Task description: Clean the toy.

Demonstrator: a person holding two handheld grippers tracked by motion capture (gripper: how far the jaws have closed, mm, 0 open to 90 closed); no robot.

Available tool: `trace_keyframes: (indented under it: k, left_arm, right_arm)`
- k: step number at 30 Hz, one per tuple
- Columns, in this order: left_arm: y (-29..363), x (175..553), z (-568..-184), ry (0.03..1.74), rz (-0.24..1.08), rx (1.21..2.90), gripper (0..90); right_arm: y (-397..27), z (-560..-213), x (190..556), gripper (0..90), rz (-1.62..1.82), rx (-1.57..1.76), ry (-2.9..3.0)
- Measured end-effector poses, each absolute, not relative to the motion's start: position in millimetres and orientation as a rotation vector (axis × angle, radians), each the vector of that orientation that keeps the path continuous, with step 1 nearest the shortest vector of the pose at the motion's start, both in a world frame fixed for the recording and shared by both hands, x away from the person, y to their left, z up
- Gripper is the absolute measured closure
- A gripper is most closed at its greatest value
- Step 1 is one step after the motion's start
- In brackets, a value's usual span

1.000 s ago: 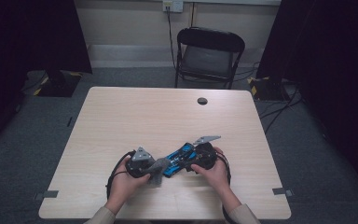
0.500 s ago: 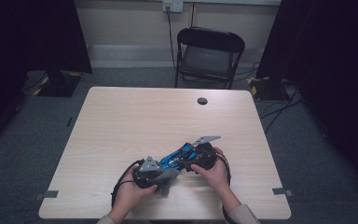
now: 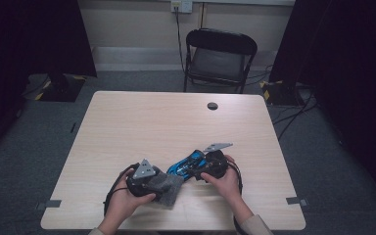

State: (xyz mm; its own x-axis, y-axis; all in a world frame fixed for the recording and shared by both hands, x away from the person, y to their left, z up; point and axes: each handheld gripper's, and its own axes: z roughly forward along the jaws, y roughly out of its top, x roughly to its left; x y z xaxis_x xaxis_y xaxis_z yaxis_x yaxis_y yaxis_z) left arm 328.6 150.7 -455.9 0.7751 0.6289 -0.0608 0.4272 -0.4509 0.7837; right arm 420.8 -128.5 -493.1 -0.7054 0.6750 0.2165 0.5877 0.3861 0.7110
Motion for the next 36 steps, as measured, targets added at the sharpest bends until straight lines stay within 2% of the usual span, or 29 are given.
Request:
trace_keyframes:
  k: [6,11,12,13,15,16,18,21,28,36]
  left_arm:
    - [154,319,-468,0.771,0.3,2.16,21.7]
    - [156,320,-481,0.807,0.293,2.192,25.2]
    - [156,319,-482,0.79,0.291,2.211,28.3]
    - [155,319,-484,0.766,0.286,2.221,35.8]
    - [156,319,-484,0.754,0.285,2.226,41.8]
    - [157,319,-484,0.76,0.27,2.217,50.6]
    - [159,320,-483,0.775,0.251,2.205,62.6]
    - [162,323,-478,0.799,0.239,2.182,69.9]
    - [177,356,-454,0.898,0.297,2.039,71.3]
    - [153,407,-442,0.928,0.345,2.035,71.3]
  right_arm:
    - [-128,-493,420,6.4,1.221,1.145,2.518]
    - [-128,-493,419,6.5,1.223,1.148,2.512]
    - [-128,-493,419,6.5,1.228,1.148,2.511]
    - [-129,-494,419,6.5,1.233,1.149,2.512]
    - [-129,-494,420,6.5,1.24,1.158,2.514]
    - [-129,-495,420,6.5,1.245,1.156,2.512]
    - [-130,-495,420,6.5,1.251,1.153,2.511]
    - [-130,-496,419,6.5,1.264,1.153,2.503]
    - [-133,-501,418,7.1,1.32,1.151,2.481]
    - [-134,-501,419,7.1,1.334,1.14,2.482]
